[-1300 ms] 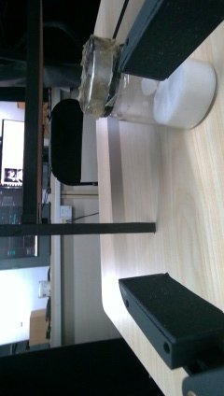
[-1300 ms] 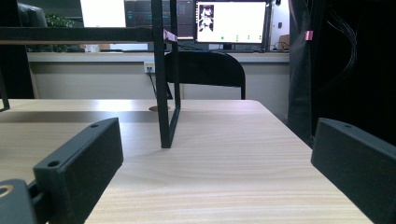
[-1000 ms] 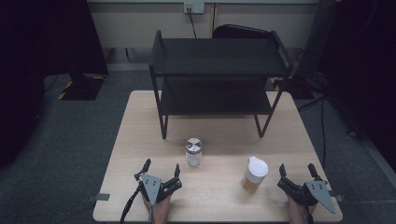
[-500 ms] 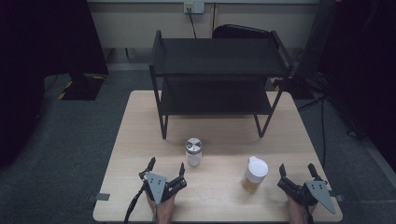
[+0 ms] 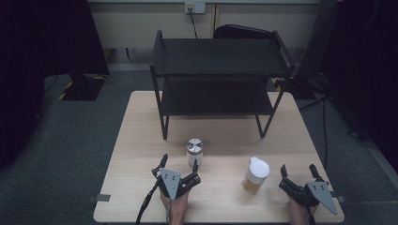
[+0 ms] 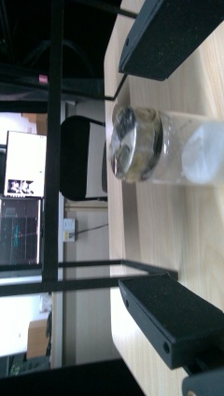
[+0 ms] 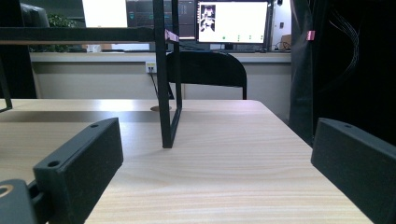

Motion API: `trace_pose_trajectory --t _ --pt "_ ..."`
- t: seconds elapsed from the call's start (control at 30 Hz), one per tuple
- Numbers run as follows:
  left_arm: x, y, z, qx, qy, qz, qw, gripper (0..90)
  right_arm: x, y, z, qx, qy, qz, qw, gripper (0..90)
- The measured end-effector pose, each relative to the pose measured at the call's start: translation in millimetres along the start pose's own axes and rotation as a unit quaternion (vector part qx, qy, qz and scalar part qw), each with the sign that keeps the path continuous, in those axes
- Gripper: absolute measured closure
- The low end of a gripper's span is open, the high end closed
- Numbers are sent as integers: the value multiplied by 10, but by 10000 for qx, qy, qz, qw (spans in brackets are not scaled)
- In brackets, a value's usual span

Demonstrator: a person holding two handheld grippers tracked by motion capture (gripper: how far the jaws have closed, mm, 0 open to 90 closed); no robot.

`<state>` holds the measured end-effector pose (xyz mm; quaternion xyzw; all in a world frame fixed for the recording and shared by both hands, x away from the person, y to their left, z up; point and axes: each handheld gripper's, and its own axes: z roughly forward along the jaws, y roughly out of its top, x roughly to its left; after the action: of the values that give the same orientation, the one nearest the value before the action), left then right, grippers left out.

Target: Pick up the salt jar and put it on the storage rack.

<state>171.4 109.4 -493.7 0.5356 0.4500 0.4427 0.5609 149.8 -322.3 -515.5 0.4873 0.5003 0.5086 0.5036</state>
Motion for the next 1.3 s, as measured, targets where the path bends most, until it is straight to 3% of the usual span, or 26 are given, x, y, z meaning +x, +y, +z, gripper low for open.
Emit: trace_pose_trajectory --t 0.4,0.67,0.83,0.97,1.13,1.2,1.3 --pt "-176 -40 225 27 -128 174 9998 33 -12 0 -5 0 35 1 10000 7" --pt "-265 -70 399 8 -40 336 9994 57 -33 0 -12 -2 103 1 9999 7" --pt "-259 -107 529 11 -18 258 9997 71 -46 0 -13 -3 142 2 9999 7" --pt "-253 -173 564 -128 4 390 9992 104 -46 0 -13 -2 142 3 9999 7" --pt "-246 -181 582 -128 74 399 9991 116 -45 0 -13 -2 140 2 9999 7" --pt "-227 -177 598 -115 22 268 9996 115 -42 0 -13 -3 133 1 9999 7" --pt "-240 -212 599 -207 -14 354 9992 130 -40 0 -14 -3 126 1 9999 7"
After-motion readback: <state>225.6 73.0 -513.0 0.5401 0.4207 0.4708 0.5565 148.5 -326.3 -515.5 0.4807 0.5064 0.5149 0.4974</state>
